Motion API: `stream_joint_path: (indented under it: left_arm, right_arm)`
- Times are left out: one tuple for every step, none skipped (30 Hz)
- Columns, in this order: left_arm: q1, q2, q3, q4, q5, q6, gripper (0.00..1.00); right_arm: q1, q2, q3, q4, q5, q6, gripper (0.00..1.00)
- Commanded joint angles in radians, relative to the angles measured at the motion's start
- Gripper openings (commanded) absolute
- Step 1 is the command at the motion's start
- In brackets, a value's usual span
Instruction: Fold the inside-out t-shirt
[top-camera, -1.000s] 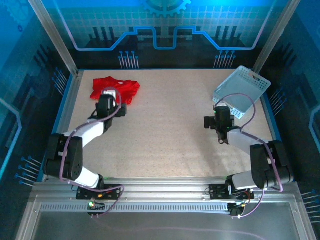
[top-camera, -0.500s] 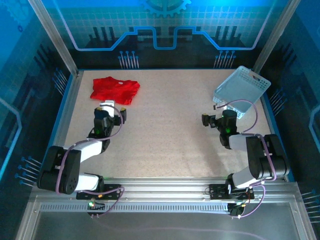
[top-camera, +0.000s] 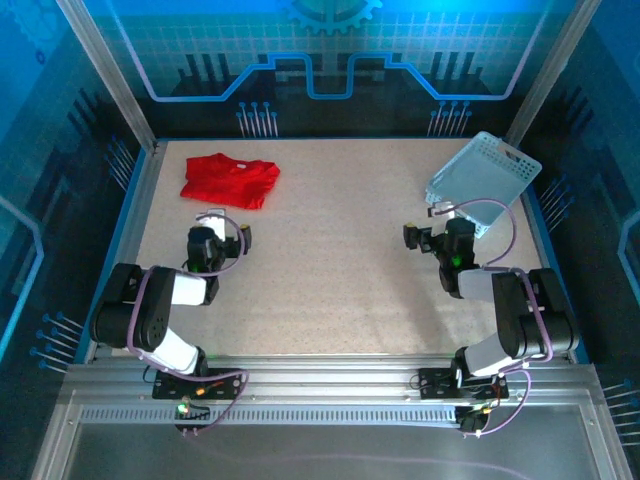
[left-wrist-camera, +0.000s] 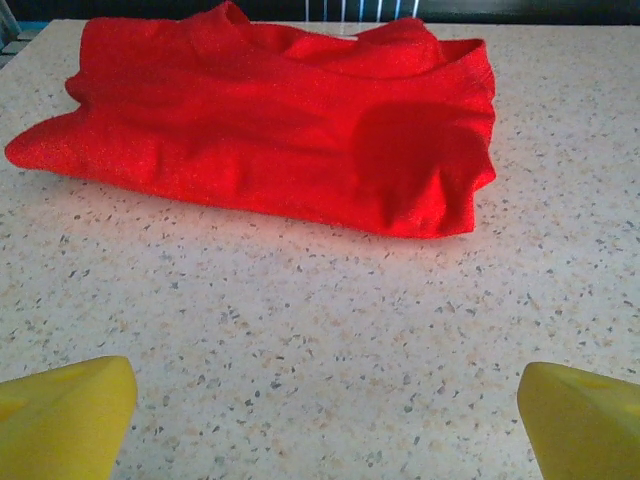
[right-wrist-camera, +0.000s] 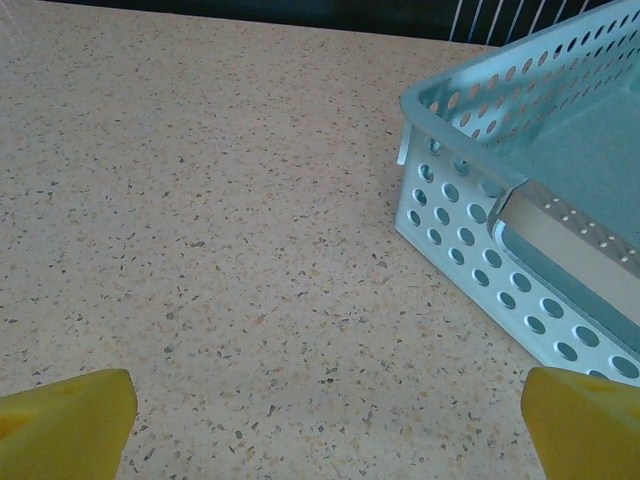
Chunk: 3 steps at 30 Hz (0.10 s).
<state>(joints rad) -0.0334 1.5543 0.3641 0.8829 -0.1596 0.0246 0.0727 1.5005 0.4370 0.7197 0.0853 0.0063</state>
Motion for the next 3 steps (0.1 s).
stream_joint_path:
  left_arm:
    - [0.009, -0.004, 0.013, 0.048, -0.018, -0.027, 0.99]
    - [0.009, -0.005, 0.009, 0.052, -0.03, -0.031, 0.99]
    - [0.009, -0.005, 0.006, 0.057, -0.042, -0.036, 0.99]
  right_arm:
    - [-0.011, 0.008, -0.006, 0.04, -0.012, -0.01, 1.0]
    - [-0.011, 0.006, -0.007, 0.042, -0.012, -0.01, 1.0]
    - [-0.011, 0.006, -0.007, 0.044, -0.013, -0.01, 1.0]
